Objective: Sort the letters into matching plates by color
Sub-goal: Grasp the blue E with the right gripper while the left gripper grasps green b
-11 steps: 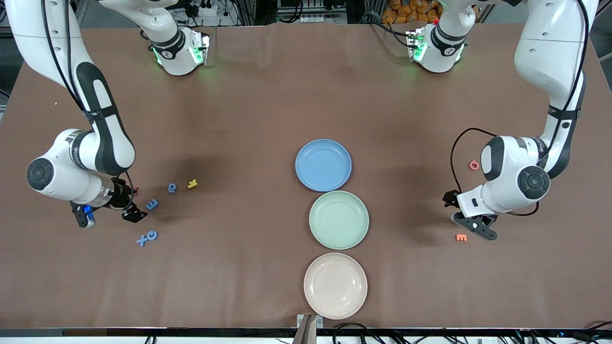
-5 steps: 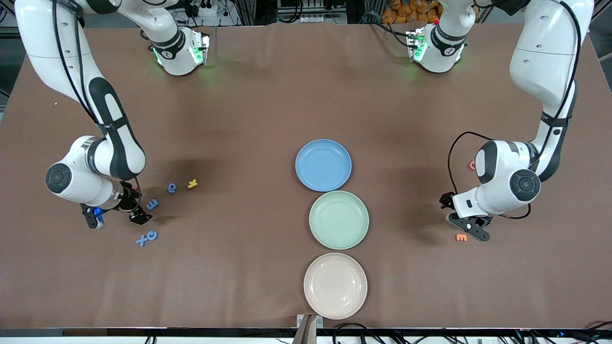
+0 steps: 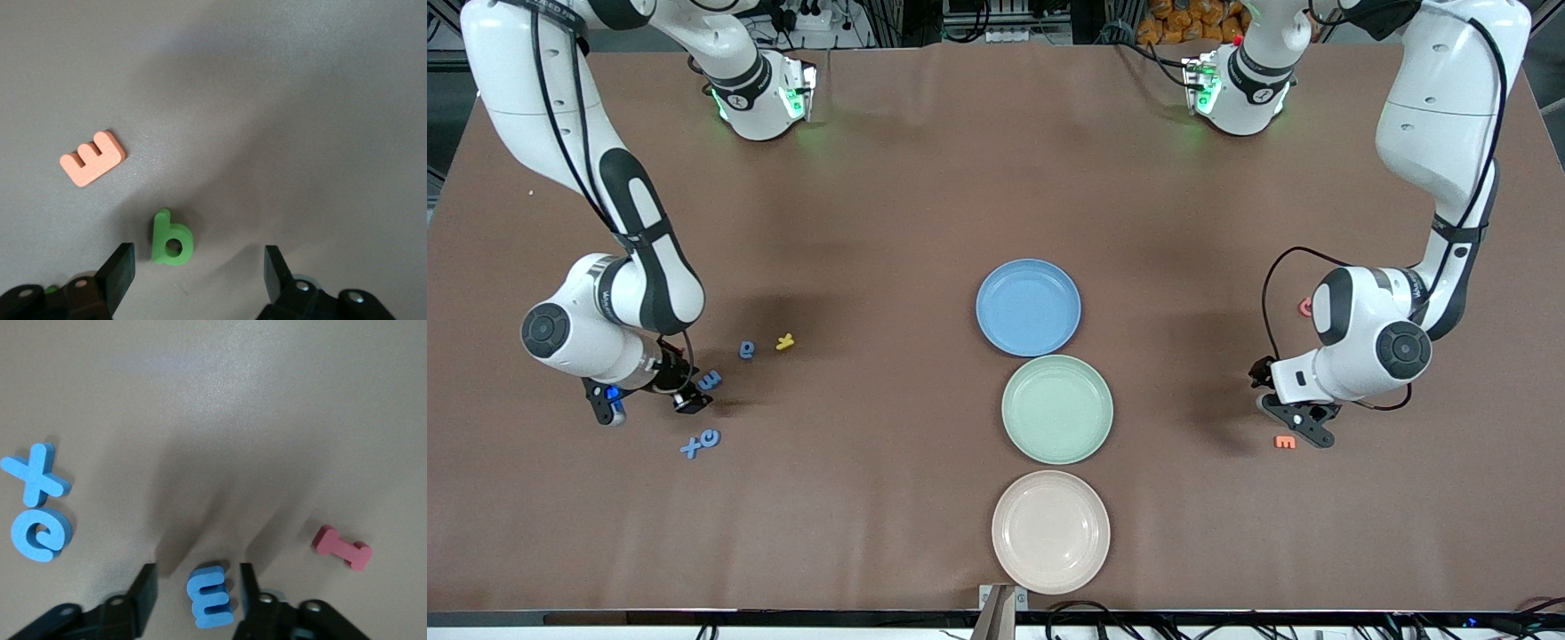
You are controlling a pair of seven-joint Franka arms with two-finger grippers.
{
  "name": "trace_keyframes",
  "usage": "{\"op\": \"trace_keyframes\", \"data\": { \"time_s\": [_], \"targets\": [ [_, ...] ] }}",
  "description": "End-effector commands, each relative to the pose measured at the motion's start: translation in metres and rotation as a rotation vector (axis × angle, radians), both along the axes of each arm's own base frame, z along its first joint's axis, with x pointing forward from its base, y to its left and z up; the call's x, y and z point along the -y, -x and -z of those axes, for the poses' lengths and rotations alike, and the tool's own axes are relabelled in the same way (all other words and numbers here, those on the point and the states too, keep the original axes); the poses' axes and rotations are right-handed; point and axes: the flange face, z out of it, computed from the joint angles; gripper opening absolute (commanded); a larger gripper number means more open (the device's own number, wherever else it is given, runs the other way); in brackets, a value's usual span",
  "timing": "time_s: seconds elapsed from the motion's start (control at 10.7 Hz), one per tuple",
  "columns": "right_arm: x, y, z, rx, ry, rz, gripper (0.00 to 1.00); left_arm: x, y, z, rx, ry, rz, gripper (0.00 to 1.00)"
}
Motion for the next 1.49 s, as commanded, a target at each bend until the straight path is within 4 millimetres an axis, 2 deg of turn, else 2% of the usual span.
{"op": "trace_keyframes", "data": {
  "time_s": [0.0, 0.56, 0.65, 0.84, 0.93, 1.02, 1.12, 1.21, 1.4],
  "targets": [
    [-0.005, 0.003, 0.002, 0.007, -0.005, 0.003, 0.44, -0.002, -0.005, 0.001, 0.015, -0.007, 0.035, 0.75],
    [-0.009, 0.007, 0.019, 0.031, 0.013, -0.01, 0.43, -0.002, -0.01, 0.004, 0.025, -0.005, 0.061, 0.64],
    [-0.01, 0.007, 0.02, 0.03, 0.013, -0.016, 0.38, -0.002, -0.01, 0.005, 0.025, -0.004, 0.078, 0.59],
    [-0.01, 0.008, 0.02, 0.029, 0.013, -0.026, 0.2, -0.006, -0.011, 0.006, 0.034, -0.005, 0.077, 0.53],
    [-0.01, 0.009, 0.021, 0.026, 0.013, -0.033, 0.14, -0.006, -0.011, 0.006, 0.034, -0.005, 0.077, 0.44],
    [-0.012, 0.011, 0.022, 0.023, 0.012, -0.057, 0.05, -0.006, -0.012, 0.005, 0.038, -0.004, 0.087, 0.23],
    [-0.015, 0.012, 0.022, 0.023, 0.012, -0.089, 0.03, -0.006, -0.012, 0.003, 0.041, -0.004, 0.089, 0.04],
    [-0.017, 0.011, 0.021, 0.021, 0.012, -0.122, 0.03, -0.006, -0.013, -0.002, 0.048, -0.005, 0.081, 0.0],
    [-0.029, 0.009, 0.007, 0.037, 0.012, -0.304, 0.02, -0.005, -0.018, -0.033, 0.085, -0.008, 0.073, 0.0]
  ]
}}
